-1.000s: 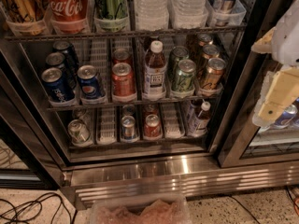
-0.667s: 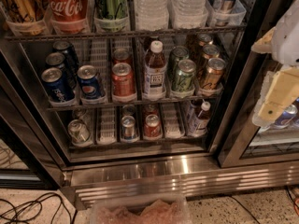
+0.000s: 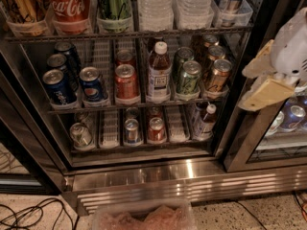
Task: Pick blue plastic bottle from middle shelf of fridge
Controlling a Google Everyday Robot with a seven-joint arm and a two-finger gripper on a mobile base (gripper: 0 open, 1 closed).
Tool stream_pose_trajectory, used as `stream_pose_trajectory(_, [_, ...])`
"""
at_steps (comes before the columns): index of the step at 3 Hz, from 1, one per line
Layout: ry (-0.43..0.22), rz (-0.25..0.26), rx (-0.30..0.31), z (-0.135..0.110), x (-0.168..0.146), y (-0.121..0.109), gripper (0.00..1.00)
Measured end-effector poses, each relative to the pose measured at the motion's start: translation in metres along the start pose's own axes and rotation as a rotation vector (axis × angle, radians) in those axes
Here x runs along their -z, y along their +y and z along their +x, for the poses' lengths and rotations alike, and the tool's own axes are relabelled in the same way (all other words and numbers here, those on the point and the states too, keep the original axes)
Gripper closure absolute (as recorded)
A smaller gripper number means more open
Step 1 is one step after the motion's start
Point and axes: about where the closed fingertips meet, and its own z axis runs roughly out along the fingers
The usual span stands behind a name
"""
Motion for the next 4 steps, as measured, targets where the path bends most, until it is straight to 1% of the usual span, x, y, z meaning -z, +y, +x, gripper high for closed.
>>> stream_pose_trajectory(1, [-0.102,0.053,-0.047,-0.017,-0.017,-0.002,0.65])
stream_pose_trajectory(2, [-0.216,0.068,-0.14,-0.031,-0.043,-0.006,0.88])
stream_pose_trajectory(3, [-0.315,0.053,-0.286,-0.041,-0.068,-0.008,1.0])
stream_pose_trajectory(4, [-0.315,0.053,-0.286,-0.041,-0.068,-0.008,1.0])
